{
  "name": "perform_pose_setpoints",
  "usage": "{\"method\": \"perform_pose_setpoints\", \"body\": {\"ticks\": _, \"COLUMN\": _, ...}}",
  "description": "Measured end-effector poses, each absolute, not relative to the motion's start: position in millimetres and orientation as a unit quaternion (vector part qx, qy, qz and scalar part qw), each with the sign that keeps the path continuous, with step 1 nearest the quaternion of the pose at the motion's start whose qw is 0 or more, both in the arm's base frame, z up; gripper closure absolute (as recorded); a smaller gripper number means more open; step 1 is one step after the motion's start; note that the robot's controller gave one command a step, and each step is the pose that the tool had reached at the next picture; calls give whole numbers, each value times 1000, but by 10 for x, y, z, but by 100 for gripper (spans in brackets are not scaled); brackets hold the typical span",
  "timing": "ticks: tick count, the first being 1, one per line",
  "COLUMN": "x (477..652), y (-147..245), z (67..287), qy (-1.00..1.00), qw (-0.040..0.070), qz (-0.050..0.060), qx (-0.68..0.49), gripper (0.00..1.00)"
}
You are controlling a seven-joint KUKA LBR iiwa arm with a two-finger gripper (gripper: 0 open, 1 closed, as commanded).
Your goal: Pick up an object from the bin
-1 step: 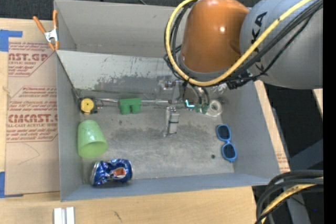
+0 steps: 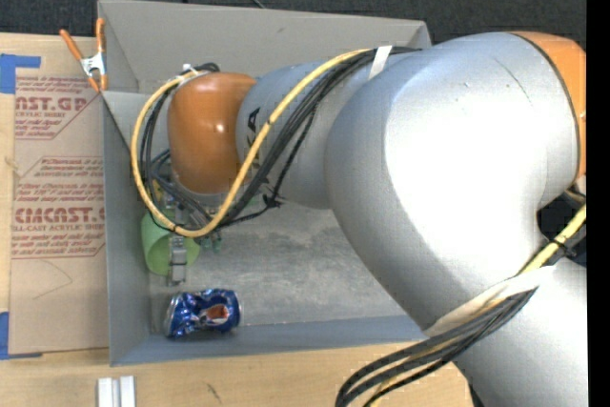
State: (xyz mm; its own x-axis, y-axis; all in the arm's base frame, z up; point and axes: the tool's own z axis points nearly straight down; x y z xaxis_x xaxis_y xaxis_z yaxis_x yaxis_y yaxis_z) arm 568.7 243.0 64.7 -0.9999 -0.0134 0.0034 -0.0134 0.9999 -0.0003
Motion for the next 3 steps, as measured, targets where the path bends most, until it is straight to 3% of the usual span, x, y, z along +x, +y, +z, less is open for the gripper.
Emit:
{"method": "perform_pose_setpoints", "body": {"ticks": 1, "x": 5433, "y": 2273, "z": 1010, "qy": -999, "qw": -1, "qz": -1, "qx": -35, "gripper": 0}}
{"method": "perform_pose_setpoints", "body": {"ticks": 2, "x": 5322, "y": 2476, "z": 1019, "qy": -999, "qw": -6, "qz": -1, "qx": 48, "gripper": 0}}
{"method": "perform_pose_setpoints", "body": {"ticks": 3, "x": 5368, "y": 2469, "z": 721, "qy": -990, "qw": -7, "qz": 0, "qx": 143, "gripper": 0}}
